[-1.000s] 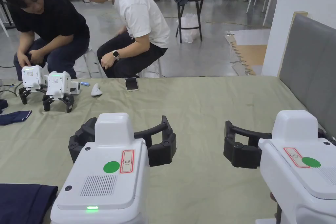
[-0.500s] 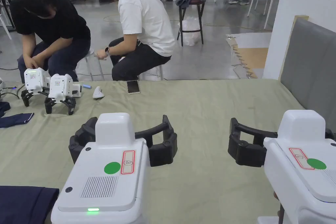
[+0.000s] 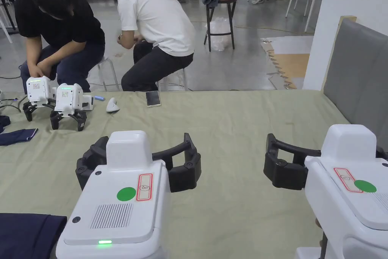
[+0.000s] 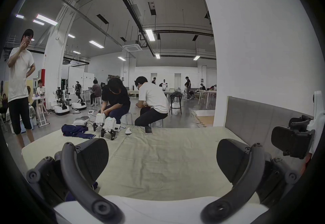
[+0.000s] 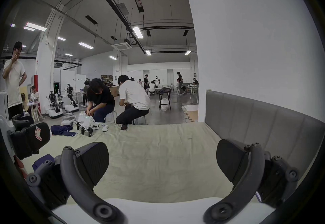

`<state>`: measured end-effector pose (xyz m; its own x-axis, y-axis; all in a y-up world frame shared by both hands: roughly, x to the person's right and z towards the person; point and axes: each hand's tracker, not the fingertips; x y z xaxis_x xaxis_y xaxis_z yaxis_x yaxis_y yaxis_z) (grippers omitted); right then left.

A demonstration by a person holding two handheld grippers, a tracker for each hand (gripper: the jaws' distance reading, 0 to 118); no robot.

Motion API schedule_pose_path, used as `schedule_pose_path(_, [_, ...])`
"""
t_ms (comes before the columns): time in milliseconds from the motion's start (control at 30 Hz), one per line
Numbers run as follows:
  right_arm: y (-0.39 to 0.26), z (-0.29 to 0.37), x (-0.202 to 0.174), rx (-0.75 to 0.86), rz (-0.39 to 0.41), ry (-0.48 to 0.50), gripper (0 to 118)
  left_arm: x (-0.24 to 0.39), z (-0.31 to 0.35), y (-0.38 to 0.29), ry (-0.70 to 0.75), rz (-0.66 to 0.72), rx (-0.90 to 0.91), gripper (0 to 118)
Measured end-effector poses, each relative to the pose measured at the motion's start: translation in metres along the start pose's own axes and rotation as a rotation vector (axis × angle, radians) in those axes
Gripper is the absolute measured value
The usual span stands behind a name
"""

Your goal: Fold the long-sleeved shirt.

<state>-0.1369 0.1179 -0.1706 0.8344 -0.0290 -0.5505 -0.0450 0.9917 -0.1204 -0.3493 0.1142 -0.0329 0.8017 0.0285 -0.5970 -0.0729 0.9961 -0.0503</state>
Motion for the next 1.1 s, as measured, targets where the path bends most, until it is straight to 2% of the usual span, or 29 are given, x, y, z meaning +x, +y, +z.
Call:
schedule_pose_path(700, [-0.0003,-0.0023,-0.0041,0.015,0.019,0.002,118,-0.0007,-0.0025,-0.0007,0.004,0.002,-0.003,111])
schedule_pose_path(867, [-0.0020,-0.0036,-0.0011,0.007,-0.011,0.023,118,0.0005,-0.0028,-0.0006,0.004,0.002,-0.001,111])
schedule_pose_path(1100, [-0.0022,0.0004,-0.0036,0.014,0.009,0.039,116,0.0025,-0.0016,0.0010,0.000,0.004,0.001,111])
